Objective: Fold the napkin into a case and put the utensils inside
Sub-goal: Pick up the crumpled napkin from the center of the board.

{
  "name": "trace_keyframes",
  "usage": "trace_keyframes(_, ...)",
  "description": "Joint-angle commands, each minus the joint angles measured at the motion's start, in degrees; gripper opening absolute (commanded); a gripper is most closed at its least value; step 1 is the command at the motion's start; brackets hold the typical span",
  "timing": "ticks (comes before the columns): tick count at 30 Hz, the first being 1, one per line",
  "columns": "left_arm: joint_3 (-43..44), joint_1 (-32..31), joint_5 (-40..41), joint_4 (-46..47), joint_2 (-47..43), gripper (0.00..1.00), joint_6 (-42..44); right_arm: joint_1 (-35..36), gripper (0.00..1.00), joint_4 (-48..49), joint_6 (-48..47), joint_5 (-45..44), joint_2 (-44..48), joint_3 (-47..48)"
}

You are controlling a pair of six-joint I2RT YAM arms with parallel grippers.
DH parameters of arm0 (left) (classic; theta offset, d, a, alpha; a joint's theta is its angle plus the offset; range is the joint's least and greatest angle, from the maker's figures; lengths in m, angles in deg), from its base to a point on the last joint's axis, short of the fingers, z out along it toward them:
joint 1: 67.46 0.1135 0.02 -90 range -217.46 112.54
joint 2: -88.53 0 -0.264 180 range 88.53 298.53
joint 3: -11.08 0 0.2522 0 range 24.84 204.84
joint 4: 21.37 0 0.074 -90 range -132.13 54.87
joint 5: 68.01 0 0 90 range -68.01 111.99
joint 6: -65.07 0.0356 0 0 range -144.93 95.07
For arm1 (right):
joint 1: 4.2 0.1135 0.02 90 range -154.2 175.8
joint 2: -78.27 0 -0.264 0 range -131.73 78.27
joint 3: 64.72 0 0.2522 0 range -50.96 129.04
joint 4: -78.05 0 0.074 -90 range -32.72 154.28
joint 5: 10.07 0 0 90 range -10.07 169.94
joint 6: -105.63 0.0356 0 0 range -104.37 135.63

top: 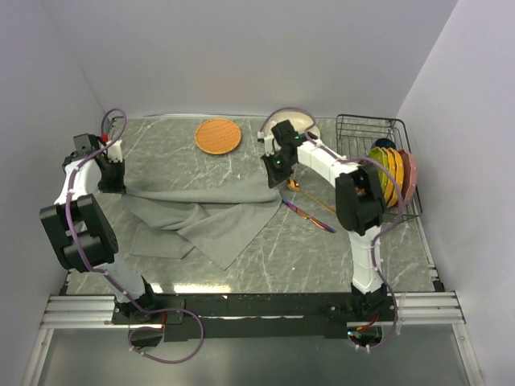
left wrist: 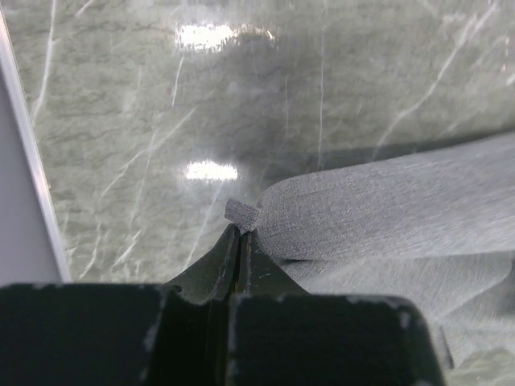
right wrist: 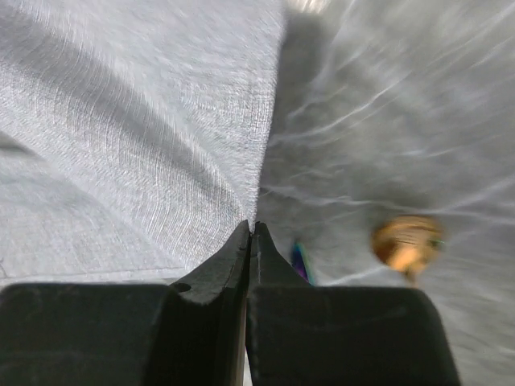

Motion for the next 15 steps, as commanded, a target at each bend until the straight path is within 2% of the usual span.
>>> trace_keyframes(1,1.0,0.0,-1.7,4.1,3.7,0.01,-3.7,0.7,0.00,1.6,6.1,1.0,-5.2,0.3)
trace_keyframes(4,1.4,0.0,-1.3,6.4,7.7,0.01,-5.6,0.6,0.00,1.4,7.6,0.0,-7.5,3.1)
trace_keyframes(7,2.8,0.1,-1.3,7.2,10.4,0.01,-6.7,0.6,0.06,-1.8,6.9,-0.7,-9.6,6.3)
trace_keyframes(11,5.7,0.0,-1.1,7.3,13.1,0.01,-6.7,0.5,0.51,-5.5,6.1,-3.2,-10.3,10.1)
trace_keyframes(13,6.7,-0.1,-1.1,6.7,14.4,0.01,-6.7,0.5,0.59,-4.0,5.9,-4.7,-9.6,10.9)
trace_keyframes(15,8.0,-0.3,-1.2,6.5,15.1,0.01,-6.7,0.5,0.61,-2.4,5.6,-5.6,-9.5,13.0)
